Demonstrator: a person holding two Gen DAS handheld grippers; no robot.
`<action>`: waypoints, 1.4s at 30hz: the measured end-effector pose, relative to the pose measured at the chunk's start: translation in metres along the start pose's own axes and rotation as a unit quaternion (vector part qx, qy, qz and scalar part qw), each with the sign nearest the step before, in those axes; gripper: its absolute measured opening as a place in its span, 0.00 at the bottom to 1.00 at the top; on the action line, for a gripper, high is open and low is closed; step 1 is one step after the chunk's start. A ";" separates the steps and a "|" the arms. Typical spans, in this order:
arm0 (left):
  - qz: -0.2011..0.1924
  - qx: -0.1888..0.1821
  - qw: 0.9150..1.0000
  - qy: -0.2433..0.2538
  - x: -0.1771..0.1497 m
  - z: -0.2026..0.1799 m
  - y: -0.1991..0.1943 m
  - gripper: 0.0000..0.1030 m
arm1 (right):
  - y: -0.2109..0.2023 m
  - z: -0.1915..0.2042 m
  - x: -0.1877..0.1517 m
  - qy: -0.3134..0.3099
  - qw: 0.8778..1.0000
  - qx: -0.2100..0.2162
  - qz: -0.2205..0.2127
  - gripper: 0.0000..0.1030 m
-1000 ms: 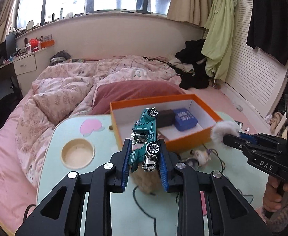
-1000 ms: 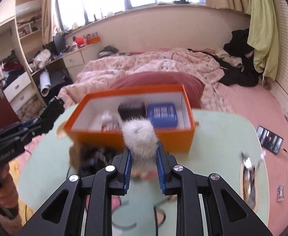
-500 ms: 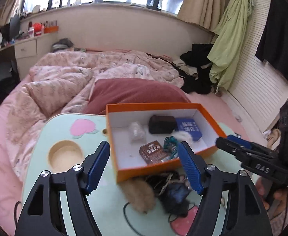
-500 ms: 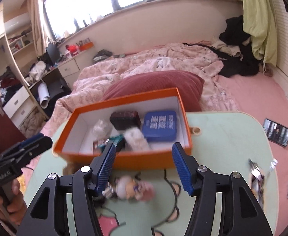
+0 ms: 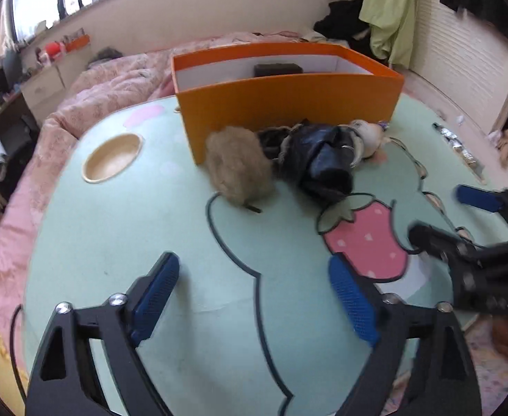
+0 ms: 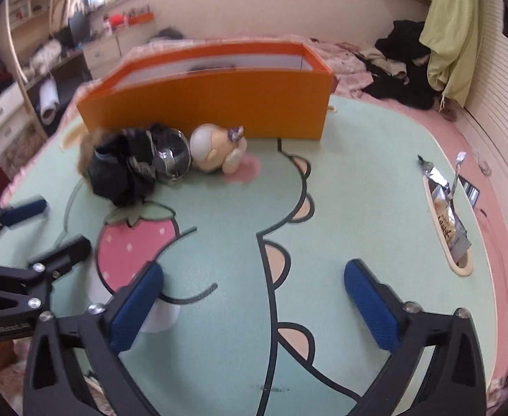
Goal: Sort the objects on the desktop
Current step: 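Grasp the white figurine with the right gripper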
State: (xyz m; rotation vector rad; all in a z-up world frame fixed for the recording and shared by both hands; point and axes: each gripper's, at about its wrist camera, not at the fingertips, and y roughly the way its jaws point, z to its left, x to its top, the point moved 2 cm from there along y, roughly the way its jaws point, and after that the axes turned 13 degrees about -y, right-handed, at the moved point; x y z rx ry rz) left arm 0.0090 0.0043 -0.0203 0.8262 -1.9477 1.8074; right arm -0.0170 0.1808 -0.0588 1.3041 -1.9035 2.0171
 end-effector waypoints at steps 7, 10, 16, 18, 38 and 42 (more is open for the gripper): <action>-0.006 -0.004 1.000 -0.021 -0.003 0.013 0.003 1.00 | 0.001 -0.002 -0.004 -0.003 1.000 0.002 -0.006 1.00; -0.006 -0.004 1.000 -0.020 -0.002 0.012 0.003 1.00 | 0.001 -0.002 -0.002 -0.002 1.000 0.003 -0.008 1.00; -0.007 -0.004 1.000 -0.020 0.000 0.010 0.002 1.00 | 0.000 -0.002 0.001 -0.001 1.000 0.004 -0.009 1.00; -0.007 -0.004 1.000 -0.020 0.000 0.010 0.002 1.00 | -0.001 -0.003 0.002 0.001 1.000 0.006 -0.011 1.00; -0.006 -0.006 1.000 -0.020 0.000 0.008 0.002 1.00 | 0.031 -0.033 0.091 0.079 0.995 0.049 -0.021 0.62; -0.006 -0.005 1.000 -0.020 0.000 0.008 0.002 1.00 | 0.042 -0.023 0.081 0.041 0.999 0.018 0.007 0.43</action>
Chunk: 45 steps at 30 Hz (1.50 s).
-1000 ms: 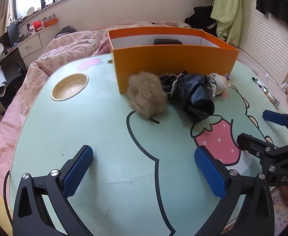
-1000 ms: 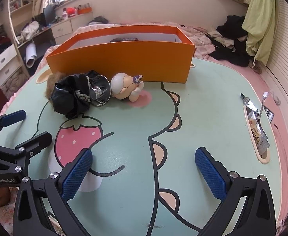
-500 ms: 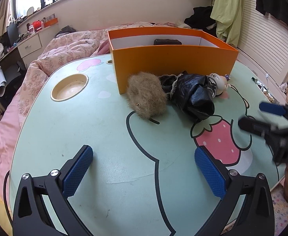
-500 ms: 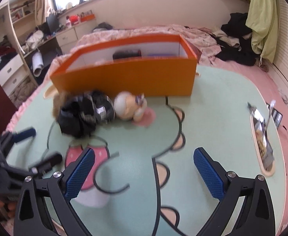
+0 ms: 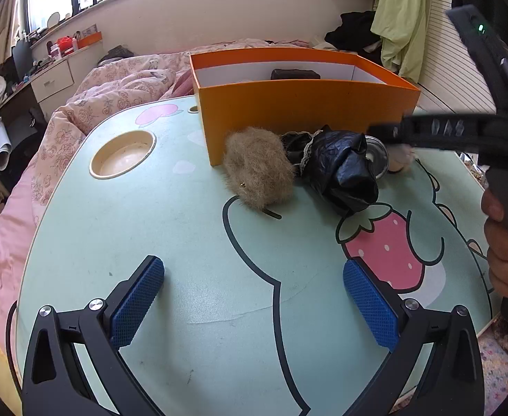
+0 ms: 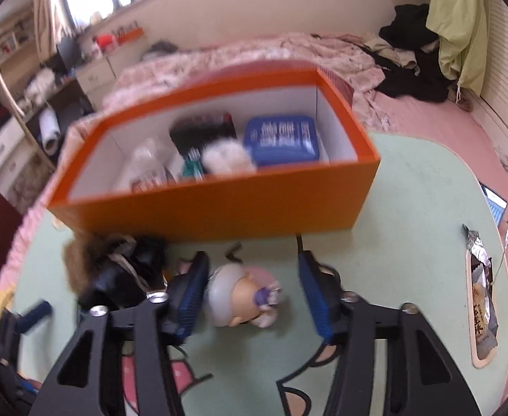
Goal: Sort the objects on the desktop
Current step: 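Grasp the white figurine with the right gripper, then carry the figurine toward the orange box while the left gripper grasps the brown pompom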
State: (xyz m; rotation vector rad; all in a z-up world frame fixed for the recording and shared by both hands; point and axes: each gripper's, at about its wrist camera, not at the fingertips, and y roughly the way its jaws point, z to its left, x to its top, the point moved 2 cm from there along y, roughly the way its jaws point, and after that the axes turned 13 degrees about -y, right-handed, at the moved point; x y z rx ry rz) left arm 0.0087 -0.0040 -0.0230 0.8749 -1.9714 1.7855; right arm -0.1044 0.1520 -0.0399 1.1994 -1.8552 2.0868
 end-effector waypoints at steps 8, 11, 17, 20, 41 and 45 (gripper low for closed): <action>-0.001 -0.001 1.000 0.000 0.003 -0.001 0.000 1.00 | -0.024 0.002 -0.039 -0.026 0.999 -0.024 -0.009 0.40; -0.002 -0.001 1.000 0.000 0.003 -0.001 0.000 1.00 | -0.037 -0.002 -0.057 -0.018 1.000 -0.001 -0.024 0.40; -0.002 -0.002 1.000 -0.001 0.003 0.000 0.001 1.00 | -0.075 -0.011 -0.077 0.011 0.992 0.042 -0.118 0.39; -0.002 -0.002 1.000 -0.001 0.003 0.001 0.001 1.00 | -0.089 -0.014 -0.078 0.030 0.986 0.071 -0.148 0.39; 0.005 -0.032 0.997 -0.073 0.066 0.017 0.027 0.56 | -0.057 -0.009 -0.099 -0.017 0.997 -0.025 -0.067 0.38; 0.017 -0.050 0.997 -0.064 0.058 0.013 0.030 0.31 | -0.058 -0.011 -0.100 -0.015 0.997 -0.022 -0.069 0.38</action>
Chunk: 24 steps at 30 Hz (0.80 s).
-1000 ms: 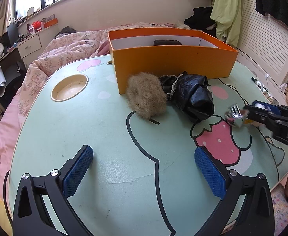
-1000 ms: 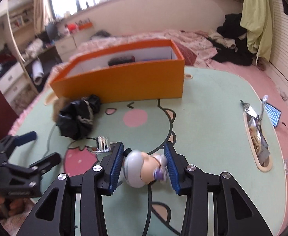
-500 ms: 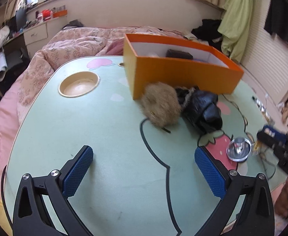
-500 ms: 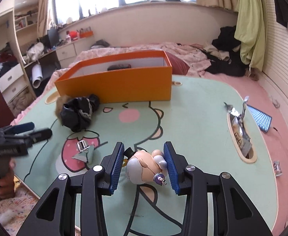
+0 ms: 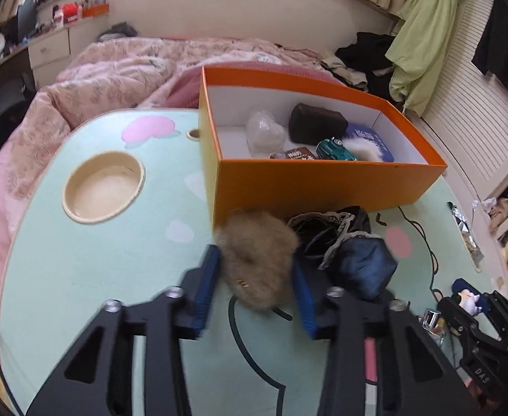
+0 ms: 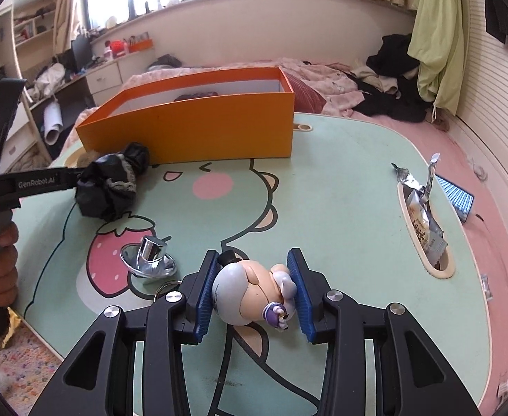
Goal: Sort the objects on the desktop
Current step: 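Carry the figurine toward the orange box while the left gripper grasps the brown pompom, then release the figurine and brown pompom into the orange box with both grippers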
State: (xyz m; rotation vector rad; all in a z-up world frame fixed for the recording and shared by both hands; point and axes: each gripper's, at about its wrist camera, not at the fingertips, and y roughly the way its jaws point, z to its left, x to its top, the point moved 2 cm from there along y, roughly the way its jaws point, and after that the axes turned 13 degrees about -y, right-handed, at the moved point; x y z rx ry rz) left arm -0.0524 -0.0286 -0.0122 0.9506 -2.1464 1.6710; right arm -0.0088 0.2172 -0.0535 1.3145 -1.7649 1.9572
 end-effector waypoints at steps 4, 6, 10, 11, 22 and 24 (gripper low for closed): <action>-0.013 -0.008 1.000 0.013 -0.009 0.002 -0.017 0.23 | 0.000 -0.001 0.000 0.001 1.000 0.001 0.000 0.37; -0.021 -0.015 1.000 0.013 -0.014 0.006 -0.028 0.21 | -0.001 -0.002 0.001 0.003 1.000 0.005 -0.001 0.37; -0.035 -0.030 0.999 0.010 -0.021 0.012 -0.053 0.21 | -0.009 -0.004 0.010 0.003 1.000 0.007 -0.016 0.37; -0.040 -0.033 0.999 0.010 -0.021 0.012 -0.058 0.21 | -0.012 -0.004 0.015 0.001 1.000 0.005 -0.022 0.37; -0.099 -0.051 0.992 0.052 0.052 -0.026 -0.081 0.21 | -0.013 -0.020 0.129 0.019 0.996 0.026 -0.089 0.37; -0.099 -0.049 0.993 0.051 0.074 -0.032 -0.070 0.21 | 0.000 -0.024 0.149 0.032 0.995 0.049 -0.085 0.37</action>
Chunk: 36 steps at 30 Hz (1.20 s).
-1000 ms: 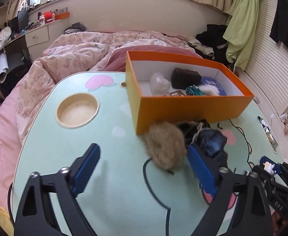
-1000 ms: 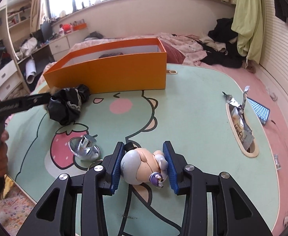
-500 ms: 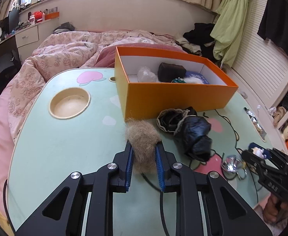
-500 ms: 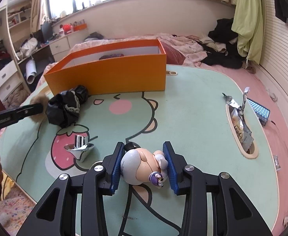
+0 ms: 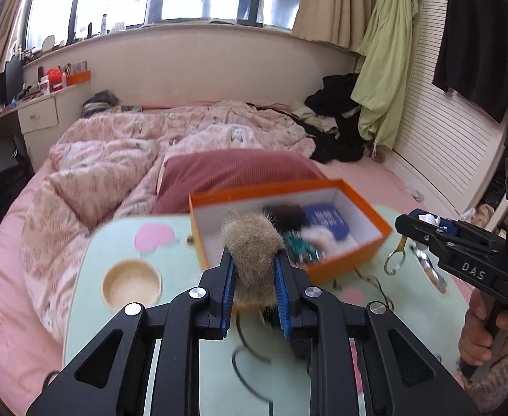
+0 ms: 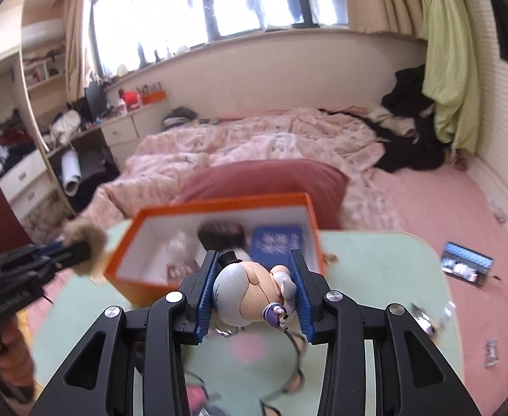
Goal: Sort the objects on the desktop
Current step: 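Release the figurine and brown pompom into the orange box with both grippers, then grasp the silver metal ring with the right gripper while the left gripper grasps the black bundle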
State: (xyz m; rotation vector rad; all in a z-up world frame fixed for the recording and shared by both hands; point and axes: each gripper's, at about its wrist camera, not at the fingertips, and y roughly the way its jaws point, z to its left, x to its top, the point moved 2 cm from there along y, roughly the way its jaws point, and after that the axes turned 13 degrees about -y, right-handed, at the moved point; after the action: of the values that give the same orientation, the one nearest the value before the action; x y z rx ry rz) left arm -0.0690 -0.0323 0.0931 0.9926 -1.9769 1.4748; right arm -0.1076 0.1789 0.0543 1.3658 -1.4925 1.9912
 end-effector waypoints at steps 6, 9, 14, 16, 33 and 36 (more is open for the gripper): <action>0.046 0.041 0.998 0.010 0.024 -0.006 0.070 0.27 | 0.066 -0.010 0.025 0.043 0.998 0.035 0.044 0.39; 0.074 0.051 0.996 -0.002 0.015 0.001 0.089 0.34 | 0.078 -0.016 0.025 0.062 0.996 0.032 0.054 0.55; 0.049 0.016 0.998 -0.029 -0.003 0.012 0.065 0.65 | 0.049 -0.019 0.016 0.061 0.997 0.025 0.026 0.65; 0.038 0.012 0.999 -0.036 -0.007 0.014 0.050 0.67 | 0.027 -0.015 0.007 0.043 0.999 0.017 0.012 0.69; 0.104 0.064 0.992 -0.010 -0.131 0.021 0.006 0.81 | -0.026 0.053 -0.143 -0.092 0.990 0.026 0.106 0.93; 0.084 0.109 0.990 0.016 -0.141 0.015 0.012 1.00 | -0.012 0.056 -0.150 -0.104 0.986 0.003 0.131 1.00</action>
State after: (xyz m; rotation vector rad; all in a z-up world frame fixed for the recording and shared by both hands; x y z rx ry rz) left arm 0.0099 -0.0077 -0.0222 0.9001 -1.9483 1.8192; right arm 0.0041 0.1786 -0.0604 1.4844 -1.8458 2.0562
